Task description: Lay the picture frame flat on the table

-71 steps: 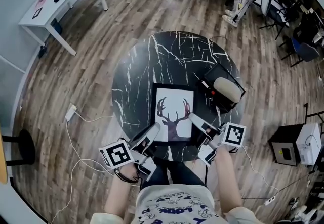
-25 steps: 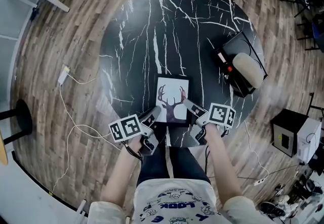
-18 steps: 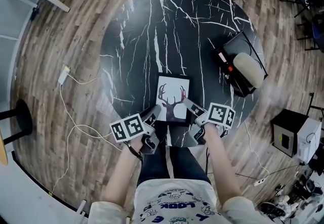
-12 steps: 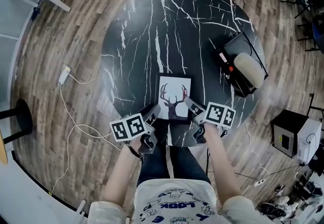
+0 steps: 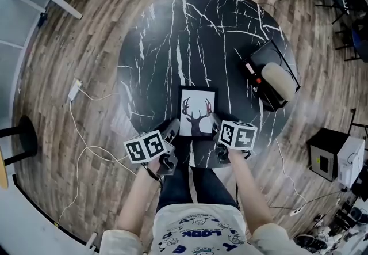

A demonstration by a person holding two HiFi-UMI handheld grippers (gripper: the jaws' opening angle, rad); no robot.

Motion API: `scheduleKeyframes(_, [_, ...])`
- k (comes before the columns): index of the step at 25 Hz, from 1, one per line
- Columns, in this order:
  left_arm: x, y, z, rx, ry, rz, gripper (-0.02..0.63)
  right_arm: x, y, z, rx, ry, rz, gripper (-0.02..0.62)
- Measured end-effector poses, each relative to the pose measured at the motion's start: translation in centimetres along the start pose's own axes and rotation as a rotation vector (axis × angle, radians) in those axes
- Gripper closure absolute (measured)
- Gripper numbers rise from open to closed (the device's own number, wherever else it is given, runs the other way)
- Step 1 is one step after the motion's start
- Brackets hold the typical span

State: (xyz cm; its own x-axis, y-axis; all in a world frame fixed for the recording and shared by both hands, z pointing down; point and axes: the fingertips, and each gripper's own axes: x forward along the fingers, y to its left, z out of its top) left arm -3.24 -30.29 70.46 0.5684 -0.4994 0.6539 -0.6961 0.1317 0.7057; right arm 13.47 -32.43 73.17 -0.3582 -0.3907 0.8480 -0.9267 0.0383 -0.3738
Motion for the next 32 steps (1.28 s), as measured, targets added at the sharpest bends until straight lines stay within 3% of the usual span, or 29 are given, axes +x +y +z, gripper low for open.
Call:
scheduleKeyframes(5, [-1.9, -2.6, 2.9, 0.113, -0.105, 0.001, 0.462, -4.1, 0.6, 3.8, -0.167, -0.203, -0.093, 0.411])
scheduleKeyframes(10, [-5.5, -6.4, 7.8, 0.265, -0.268, 0.01, 0.501, -9.7, 3.3, 8.4, -0.27, -0.42, -0.1, 0.485])
scheduleKeyframes(14, [-9.2, -9.3, 11.4, 0.344, -0.396, -0.007, 0.535, -14.6, 5.3, 11.4, -0.314, -0.56, -0.086, 0.506])
scheduleKeyframes(23, [-17.3, -17.5, 16.0, 0.627, -0.64, 0.025, 0.561, -24.3, 8.7, 16.0, -0.375, -0.804, -0.089, 0.532])
scheduleKeyframes(32, [-23.2, -22.7, 16.6, 0.758, -0.814, 0.072, 0.577, -31.3, 10.9, 17.3, -0.416, -0.981, -0.088, 0.541])
